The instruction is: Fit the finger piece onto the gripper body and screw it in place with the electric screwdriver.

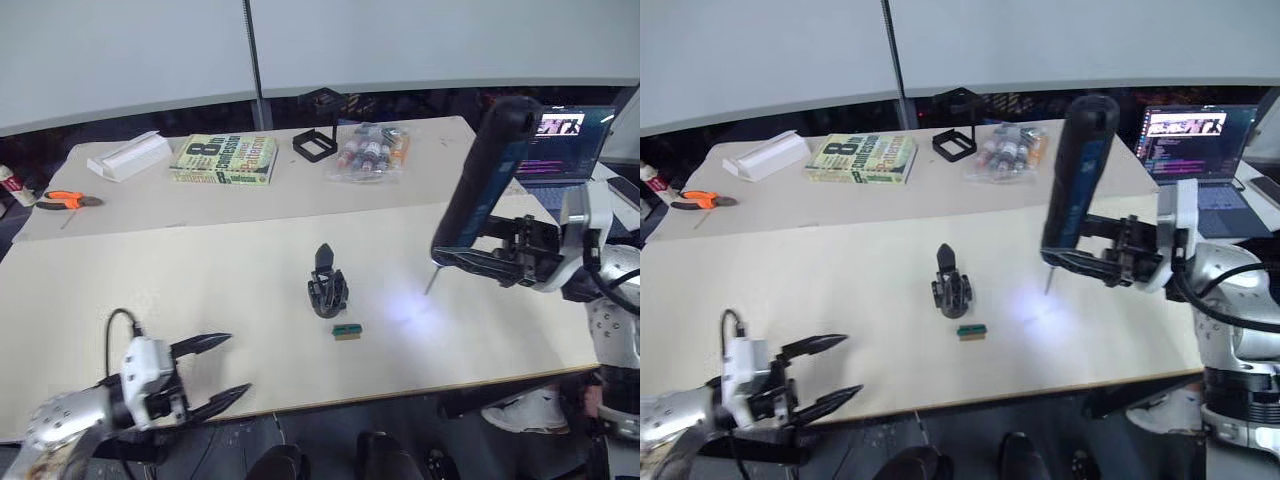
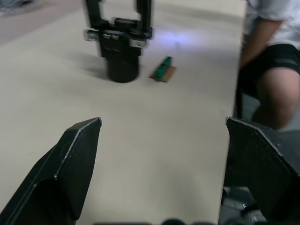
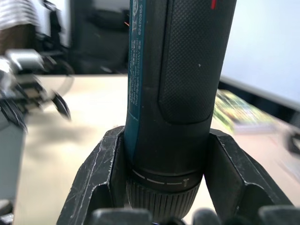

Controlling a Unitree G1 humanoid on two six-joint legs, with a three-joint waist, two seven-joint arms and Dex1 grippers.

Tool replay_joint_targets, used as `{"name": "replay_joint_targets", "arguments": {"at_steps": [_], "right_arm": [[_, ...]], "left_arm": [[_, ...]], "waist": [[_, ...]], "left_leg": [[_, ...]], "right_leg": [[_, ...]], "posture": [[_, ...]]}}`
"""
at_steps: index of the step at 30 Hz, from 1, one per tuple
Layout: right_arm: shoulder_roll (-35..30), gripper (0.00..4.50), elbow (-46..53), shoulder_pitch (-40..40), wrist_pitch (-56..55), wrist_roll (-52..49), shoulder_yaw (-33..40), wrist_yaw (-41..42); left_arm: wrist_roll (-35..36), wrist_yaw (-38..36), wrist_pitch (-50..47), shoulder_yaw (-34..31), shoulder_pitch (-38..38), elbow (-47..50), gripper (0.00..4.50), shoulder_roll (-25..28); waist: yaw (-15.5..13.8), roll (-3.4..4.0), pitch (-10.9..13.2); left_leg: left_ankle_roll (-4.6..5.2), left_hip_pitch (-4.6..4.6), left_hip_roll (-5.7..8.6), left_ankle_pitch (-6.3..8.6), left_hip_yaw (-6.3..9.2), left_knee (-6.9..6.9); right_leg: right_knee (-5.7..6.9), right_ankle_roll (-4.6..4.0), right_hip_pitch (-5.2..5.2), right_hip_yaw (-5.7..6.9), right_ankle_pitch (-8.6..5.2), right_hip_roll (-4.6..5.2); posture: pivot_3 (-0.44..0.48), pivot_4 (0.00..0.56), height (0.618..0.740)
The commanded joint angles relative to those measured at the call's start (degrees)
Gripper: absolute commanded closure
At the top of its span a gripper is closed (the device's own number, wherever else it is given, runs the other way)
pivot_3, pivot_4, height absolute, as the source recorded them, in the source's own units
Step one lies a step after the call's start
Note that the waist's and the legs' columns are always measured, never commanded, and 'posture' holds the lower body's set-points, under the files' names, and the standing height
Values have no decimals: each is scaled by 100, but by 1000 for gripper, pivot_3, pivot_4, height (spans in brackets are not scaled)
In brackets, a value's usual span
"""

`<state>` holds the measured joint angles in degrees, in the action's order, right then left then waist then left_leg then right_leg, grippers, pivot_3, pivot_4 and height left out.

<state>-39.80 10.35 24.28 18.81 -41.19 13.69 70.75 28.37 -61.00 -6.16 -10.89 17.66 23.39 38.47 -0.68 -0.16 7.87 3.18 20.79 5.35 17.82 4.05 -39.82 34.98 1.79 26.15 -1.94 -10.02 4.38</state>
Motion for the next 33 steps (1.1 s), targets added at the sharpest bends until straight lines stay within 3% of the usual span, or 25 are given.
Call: {"name": "replay_joint_targets", "arguments": {"at_steps": [1, 6, 13, 33], "right_arm": [[291, 2569, 754, 75, 250, -473, -219, -313], [705, 2569, 1065, 41, 216, -325, -812, -420], [975, 2569, 863, 38, -116, 98, -1203, -367], [1432, 2569, 112, -32, -1243, 1005, -1726, -104]], "left_arm": [[-476, 406, -226, 716, -560, 87, 15, -158], [-993, 925, -673, 1635, -1376, -444, 15, -651], [-1362, 1112, -704, 2264, -2037, -982, 15, -1118], [-1646, 1234, -617, 2515, -2615, -1551, 15, -1480]], "waist": [[-14, -2, 2], [-1, -6, 4], [0, -19, 11], [7, -22, 13]], "left_leg": [[-1, 1, 0, -1, 1, -1], [-27, 1, 4, -16, 0, -2], [-41, -1, 5, -24, 0, -1], [-48, -1, 5, -28, 0, -3]], "right_leg": [[0, 0, 0, 2, 0, 0], [-2, 0, 1, 2, 1, -1], [2, 1, 5, 1, 1, -2], [5, 0, 6, 1, 1, -5]], "posture": [[0, 150, 740], [0, 150, 740], [0, 150, 740], [0, 150, 740]]}}
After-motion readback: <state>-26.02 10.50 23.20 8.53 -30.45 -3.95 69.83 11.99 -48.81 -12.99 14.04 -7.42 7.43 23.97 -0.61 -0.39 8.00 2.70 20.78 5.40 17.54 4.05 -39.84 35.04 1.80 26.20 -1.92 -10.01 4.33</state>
